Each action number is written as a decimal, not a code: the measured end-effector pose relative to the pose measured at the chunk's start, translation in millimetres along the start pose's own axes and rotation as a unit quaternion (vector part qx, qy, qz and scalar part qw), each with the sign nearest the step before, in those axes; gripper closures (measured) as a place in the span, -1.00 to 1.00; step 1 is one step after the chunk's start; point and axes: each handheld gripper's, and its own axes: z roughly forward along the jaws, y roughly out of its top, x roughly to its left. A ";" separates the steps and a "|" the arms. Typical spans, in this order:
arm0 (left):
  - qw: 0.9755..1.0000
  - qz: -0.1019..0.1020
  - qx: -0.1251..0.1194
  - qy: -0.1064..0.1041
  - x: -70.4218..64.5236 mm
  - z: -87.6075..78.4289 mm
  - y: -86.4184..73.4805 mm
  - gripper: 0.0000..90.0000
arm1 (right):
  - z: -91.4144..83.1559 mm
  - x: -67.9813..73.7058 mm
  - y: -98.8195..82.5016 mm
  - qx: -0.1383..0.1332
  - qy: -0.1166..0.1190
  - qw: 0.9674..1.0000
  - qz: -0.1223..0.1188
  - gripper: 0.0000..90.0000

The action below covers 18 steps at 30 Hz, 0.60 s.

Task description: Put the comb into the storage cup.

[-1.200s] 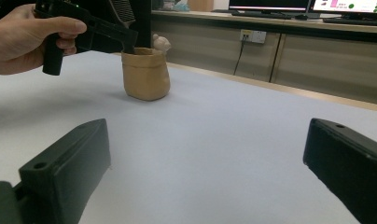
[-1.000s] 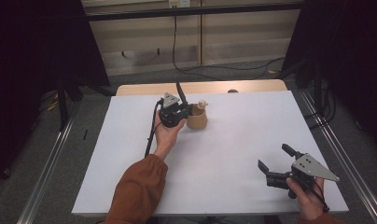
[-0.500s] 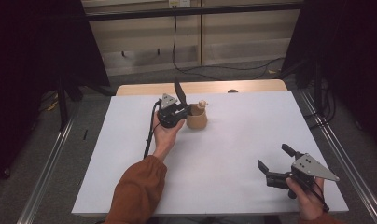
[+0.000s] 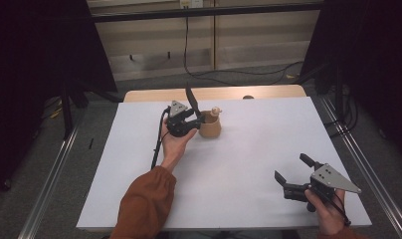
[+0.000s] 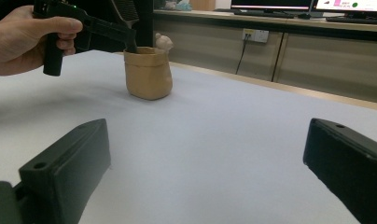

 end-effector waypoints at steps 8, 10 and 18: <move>1.000 -0.012 -0.001 -0.002 1.8 -1.7 0.0 -0.50 | 0.4 0.2 -0.1 -0.001 0.001 1.000 0.000 -1.00; 1.000 -0.020 -0.004 -0.006 1.9 -2.5 -0.3 -0.59 | 0.6 0.1 -0.2 -0.001 0.001 1.000 -0.001 -1.00; 1.000 -0.007 -0.010 -0.007 2.4 -8.7 0.3 -0.85 | 1.0 0.3 -0.3 0.000 0.003 1.000 -0.002 -1.00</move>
